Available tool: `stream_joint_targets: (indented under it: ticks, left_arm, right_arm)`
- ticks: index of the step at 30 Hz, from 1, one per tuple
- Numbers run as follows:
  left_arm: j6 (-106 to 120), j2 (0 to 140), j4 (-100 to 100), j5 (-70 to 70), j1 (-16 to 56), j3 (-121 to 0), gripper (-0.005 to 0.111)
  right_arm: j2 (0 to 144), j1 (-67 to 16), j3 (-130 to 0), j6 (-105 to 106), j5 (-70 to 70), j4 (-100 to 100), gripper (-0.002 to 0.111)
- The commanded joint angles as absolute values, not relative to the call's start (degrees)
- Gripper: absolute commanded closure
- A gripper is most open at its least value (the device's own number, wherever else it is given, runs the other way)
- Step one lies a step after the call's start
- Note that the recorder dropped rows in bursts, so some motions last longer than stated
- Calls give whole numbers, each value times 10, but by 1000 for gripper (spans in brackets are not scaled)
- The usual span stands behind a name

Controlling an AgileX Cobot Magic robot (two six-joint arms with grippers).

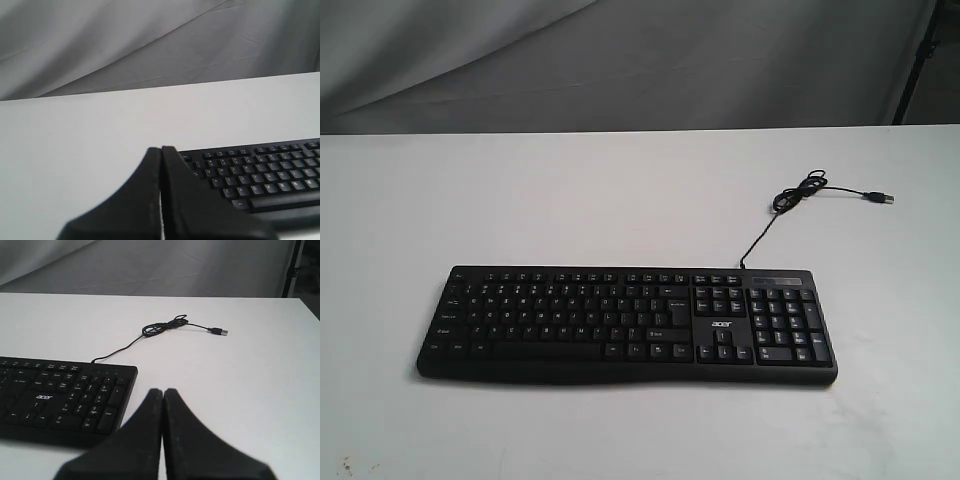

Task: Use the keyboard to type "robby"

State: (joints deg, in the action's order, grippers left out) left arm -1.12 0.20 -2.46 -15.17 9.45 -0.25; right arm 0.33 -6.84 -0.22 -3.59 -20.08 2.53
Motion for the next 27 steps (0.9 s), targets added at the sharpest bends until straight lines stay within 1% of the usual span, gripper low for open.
stream_joint_targets:
  ticks: [1, 9, 11, 16, 18, 27]
  left_arm:
    - [-13, 0, -27, -149, 98, 0, 107]
    - [-13, 0, -27, -149, 98, 0, 107]
    - [-13, 0, -27, -149, 98, 0, 107]
    - [-13, 0, -27, -149, 98, 0, 107]
    - [-13, 0, -27, -149, 98, 0, 107]
    - [-13, 0, -27, -149, 98, 0, 107]
  right_arm:
    - [0, -65, 0, -36, -202, 26, 108]
    - [0, -65, 0, -36, -193, 26, 108]
    - [0, -65, 0, -35, -151, 26, 108]
    - [0, -65, 0, -35, 32, 26, 108]
    - [0, -65, 0, -35, 75, 26, 108]
    - [0, -65, 0, -35, 129, 24, 108]
